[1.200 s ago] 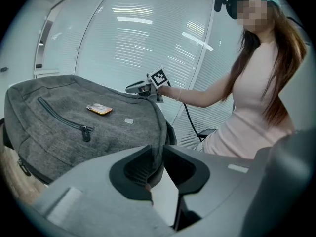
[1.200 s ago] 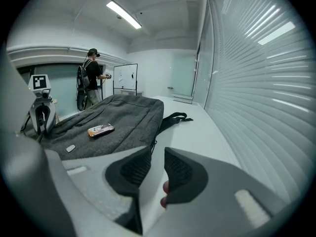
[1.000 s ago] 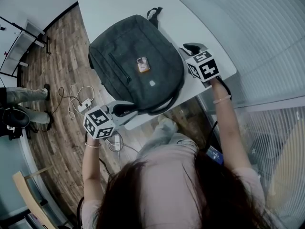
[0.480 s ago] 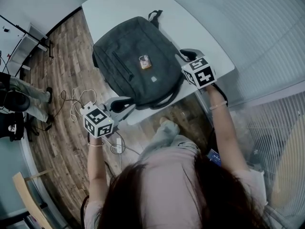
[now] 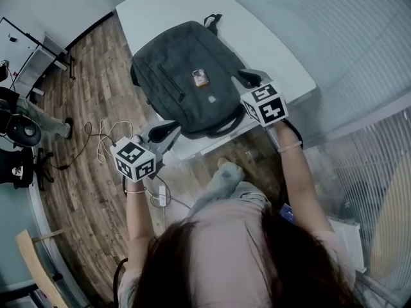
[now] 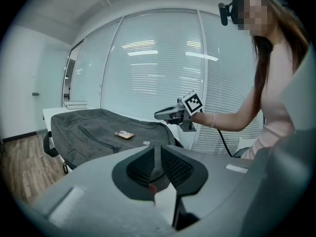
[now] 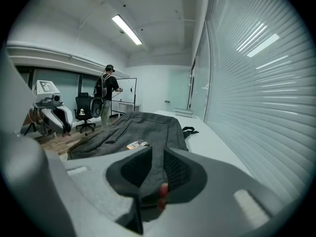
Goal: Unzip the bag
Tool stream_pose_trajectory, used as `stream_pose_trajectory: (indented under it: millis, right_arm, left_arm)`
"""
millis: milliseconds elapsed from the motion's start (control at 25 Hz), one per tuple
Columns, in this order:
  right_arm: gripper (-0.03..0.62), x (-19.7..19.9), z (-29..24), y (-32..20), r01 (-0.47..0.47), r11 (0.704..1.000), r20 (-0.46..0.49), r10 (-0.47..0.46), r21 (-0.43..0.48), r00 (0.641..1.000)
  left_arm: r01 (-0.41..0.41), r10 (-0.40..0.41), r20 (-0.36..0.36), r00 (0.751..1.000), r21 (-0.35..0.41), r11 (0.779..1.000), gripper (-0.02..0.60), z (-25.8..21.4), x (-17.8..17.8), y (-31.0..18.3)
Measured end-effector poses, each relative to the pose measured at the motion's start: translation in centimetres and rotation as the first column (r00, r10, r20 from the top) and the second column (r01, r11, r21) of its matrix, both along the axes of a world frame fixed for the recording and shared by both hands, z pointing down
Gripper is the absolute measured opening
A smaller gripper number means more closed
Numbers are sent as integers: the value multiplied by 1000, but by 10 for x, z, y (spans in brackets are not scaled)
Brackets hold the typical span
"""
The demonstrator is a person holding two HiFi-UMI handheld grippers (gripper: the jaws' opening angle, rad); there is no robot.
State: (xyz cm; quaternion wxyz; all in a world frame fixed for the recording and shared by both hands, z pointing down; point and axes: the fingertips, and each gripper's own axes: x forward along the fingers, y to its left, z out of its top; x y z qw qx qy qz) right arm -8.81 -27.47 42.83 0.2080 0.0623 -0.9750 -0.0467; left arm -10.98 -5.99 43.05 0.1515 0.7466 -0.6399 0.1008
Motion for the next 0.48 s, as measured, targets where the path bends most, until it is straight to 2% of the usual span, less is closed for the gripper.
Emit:
stream_pose_trajectory:
  millis: [280, 480]
  right_arm:
    - [38, -1, -8, 26, 2, 1000, 49, -2, 5, 999]
    - [6, 0, -18, 42, 6, 1000, 75, -8, 24, 997]
  left_arm:
    - [73, -75, 21, 997, 65, 995, 41, -17, 1, 0]
    - [132, -134, 9, 991, 106, 986, 31, -31, 2, 2]
